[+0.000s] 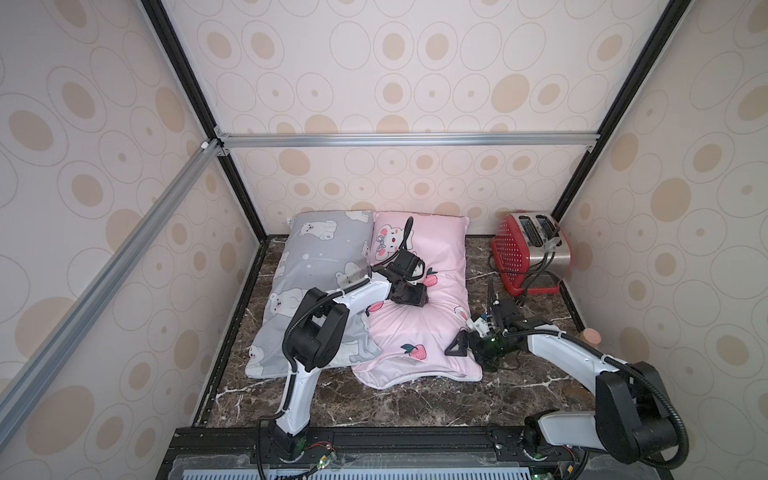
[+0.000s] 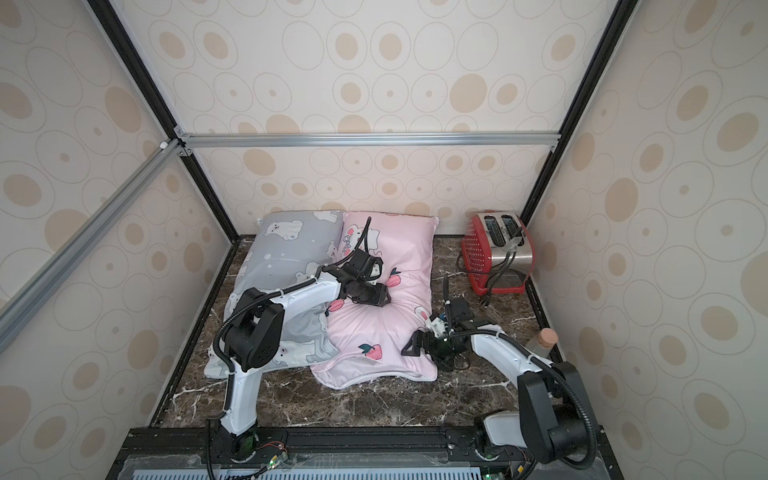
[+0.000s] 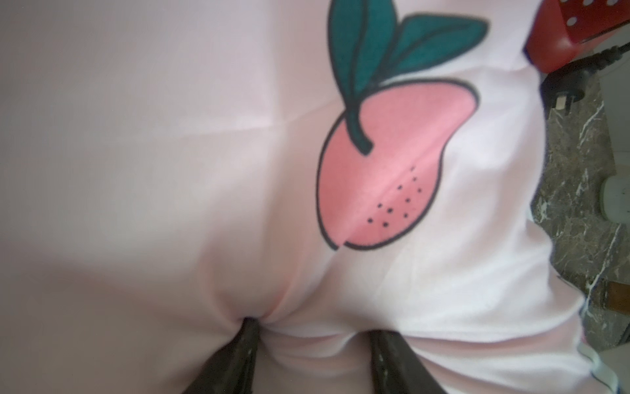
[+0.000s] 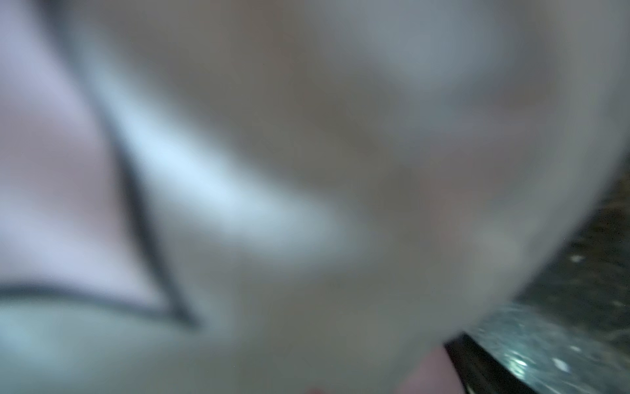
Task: Zip up pillowcases
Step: Move the pillowcase to the center of the board, then pick up the pillowcase from the center of the board.
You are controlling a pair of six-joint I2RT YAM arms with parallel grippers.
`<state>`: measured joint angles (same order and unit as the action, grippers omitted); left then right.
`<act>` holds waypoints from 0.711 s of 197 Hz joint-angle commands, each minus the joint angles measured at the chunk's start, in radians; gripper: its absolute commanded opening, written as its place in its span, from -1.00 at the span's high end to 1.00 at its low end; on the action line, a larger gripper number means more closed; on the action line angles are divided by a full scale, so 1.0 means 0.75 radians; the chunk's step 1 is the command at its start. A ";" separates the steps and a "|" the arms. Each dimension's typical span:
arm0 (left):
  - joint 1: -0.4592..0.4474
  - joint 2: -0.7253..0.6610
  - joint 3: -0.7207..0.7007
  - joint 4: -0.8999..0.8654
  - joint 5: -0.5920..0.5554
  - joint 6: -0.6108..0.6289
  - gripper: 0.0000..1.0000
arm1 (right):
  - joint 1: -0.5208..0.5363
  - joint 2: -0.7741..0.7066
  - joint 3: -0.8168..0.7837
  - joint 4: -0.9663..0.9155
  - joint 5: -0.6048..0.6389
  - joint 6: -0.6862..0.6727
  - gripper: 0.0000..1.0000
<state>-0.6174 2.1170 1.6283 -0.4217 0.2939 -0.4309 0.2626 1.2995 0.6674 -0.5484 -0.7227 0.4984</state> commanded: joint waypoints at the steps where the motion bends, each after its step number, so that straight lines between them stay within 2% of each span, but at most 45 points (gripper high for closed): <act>1: 0.073 0.139 0.023 -0.008 -0.176 0.007 -0.03 | 0.003 -0.165 -0.056 -0.044 -0.143 0.073 -0.93; 39: 0.094 0.197 0.113 -0.019 -0.220 -0.004 -0.02 | -0.002 -0.377 -0.063 -0.306 -0.100 0.081 -0.67; 94: 0.103 0.178 0.139 -0.028 -0.227 -0.004 -0.01 | -0.068 -0.501 -0.009 -0.521 0.105 0.026 -0.06; 120: 0.103 0.132 0.082 0.011 -0.207 -0.019 -0.01 | -0.106 -0.503 -0.029 -0.451 0.189 0.041 -0.05; 140: 0.103 0.122 0.071 0.018 -0.194 -0.023 0.00 | -0.107 -0.462 -0.057 -0.368 0.207 0.042 -0.18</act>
<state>-0.5945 2.1773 1.7180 -0.4095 0.2657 -0.4435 0.1890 0.9295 0.6350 -0.8635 -0.6235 0.5343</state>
